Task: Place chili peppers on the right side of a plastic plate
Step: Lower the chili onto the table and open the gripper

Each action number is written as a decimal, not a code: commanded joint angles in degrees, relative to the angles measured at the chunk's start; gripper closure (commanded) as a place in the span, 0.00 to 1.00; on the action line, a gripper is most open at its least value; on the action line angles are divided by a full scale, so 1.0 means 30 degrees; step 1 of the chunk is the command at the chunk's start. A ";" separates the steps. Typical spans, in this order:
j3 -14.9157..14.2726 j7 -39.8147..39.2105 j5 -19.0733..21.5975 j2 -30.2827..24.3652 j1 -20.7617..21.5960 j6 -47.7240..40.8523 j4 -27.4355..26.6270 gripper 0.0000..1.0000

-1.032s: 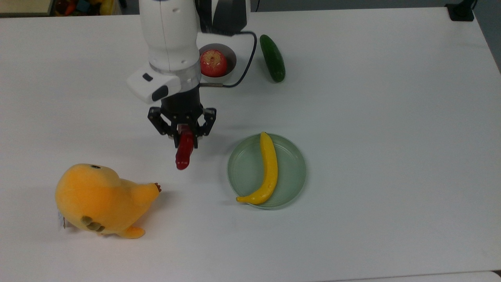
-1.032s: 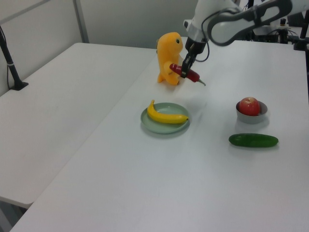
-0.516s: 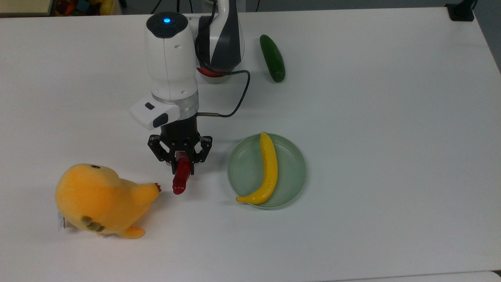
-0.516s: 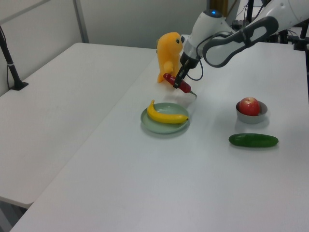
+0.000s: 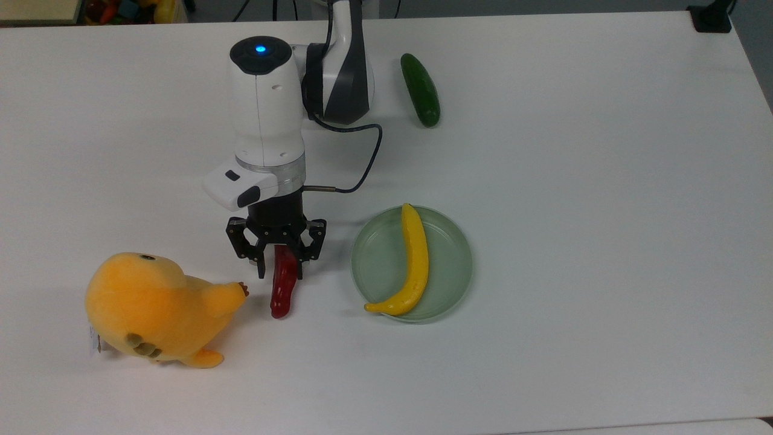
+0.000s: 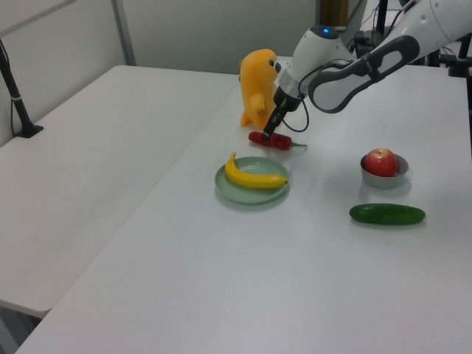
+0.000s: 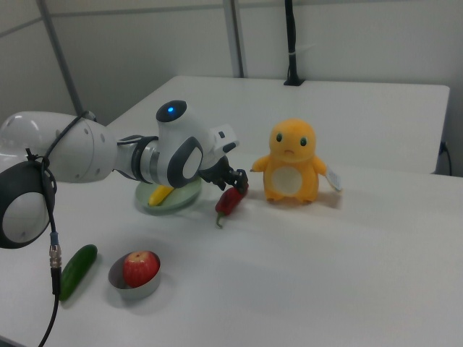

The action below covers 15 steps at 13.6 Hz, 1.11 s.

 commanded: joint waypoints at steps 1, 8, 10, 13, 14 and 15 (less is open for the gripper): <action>0.0131 0.0410 -0.0279 0.0291 -0.0067 0.0367 0.0349 0.00; 0.0336 0.0439 0.0043 -0.1374 -0.0213 0.0016 0.0000 0.00; 0.0336 0.0497 0.0044 -0.2487 -0.0213 -0.1235 -0.0411 0.00; 0.0365 0.0498 0.0043 -0.4010 -0.0126 -0.4720 -0.0295 0.00; 0.0365 0.0527 0.0072 -0.4654 -0.0009 -0.5891 -0.0295 0.00; 0.0365 0.0556 0.0073 -0.5153 0.0021 -0.6715 -0.0295 0.00</action>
